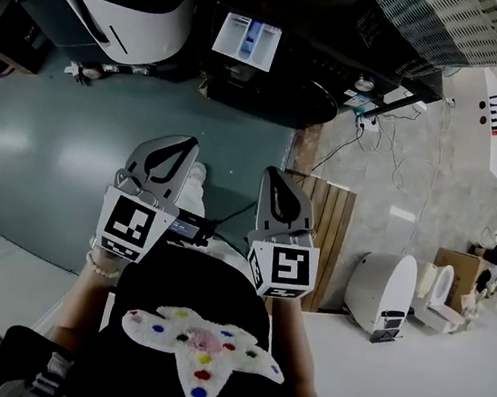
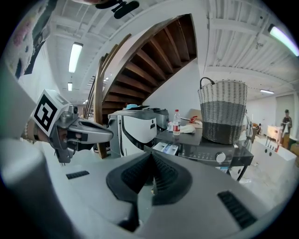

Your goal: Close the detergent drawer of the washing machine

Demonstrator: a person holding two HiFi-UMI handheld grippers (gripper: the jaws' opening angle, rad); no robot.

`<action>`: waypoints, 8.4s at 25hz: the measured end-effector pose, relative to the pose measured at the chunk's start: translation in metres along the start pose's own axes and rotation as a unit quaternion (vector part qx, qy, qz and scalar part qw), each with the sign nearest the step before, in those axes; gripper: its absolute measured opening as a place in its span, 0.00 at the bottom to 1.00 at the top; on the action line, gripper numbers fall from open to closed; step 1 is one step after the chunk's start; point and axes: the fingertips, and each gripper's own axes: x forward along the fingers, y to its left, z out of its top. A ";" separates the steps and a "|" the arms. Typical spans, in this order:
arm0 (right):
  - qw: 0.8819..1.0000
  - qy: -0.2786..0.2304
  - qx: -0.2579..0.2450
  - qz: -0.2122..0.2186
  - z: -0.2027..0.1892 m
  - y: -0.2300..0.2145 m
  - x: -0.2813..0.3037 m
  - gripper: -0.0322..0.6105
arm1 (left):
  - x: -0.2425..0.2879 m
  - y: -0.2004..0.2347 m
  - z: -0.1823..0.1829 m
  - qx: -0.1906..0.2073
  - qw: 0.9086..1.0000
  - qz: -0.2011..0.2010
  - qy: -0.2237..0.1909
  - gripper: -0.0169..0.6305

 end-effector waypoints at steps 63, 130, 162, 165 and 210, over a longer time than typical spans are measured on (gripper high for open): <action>0.997 0.011 0.005 -0.072 0.062 -0.018 0.177 0.06 | 0.117 0.170 0.023 -0.012 0.998 -0.056 -0.014 0.04; 0.983 0.166 0.048 -0.066 -0.099 -0.070 0.250 0.33 | 0.201 0.192 -0.131 -0.100 0.987 -0.013 0.126 0.26; 0.969 0.189 0.061 -0.144 -0.121 -0.091 0.261 0.19 | 0.219 0.193 -0.149 -0.121 0.982 0.026 0.139 0.20; 0.969 0.190 0.065 -0.146 -0.122 -0.091 0.261 0.19 | 0.219 0.192 -0.154 -0.124 0.981 0.027 0.145 0.20; 0.972 0.178 0.058 -0.138 -0.102 -0.124 0.316 0.19 | 0.270 0.228 -0.131 -0.106 0.983 0.066 0.134 0.20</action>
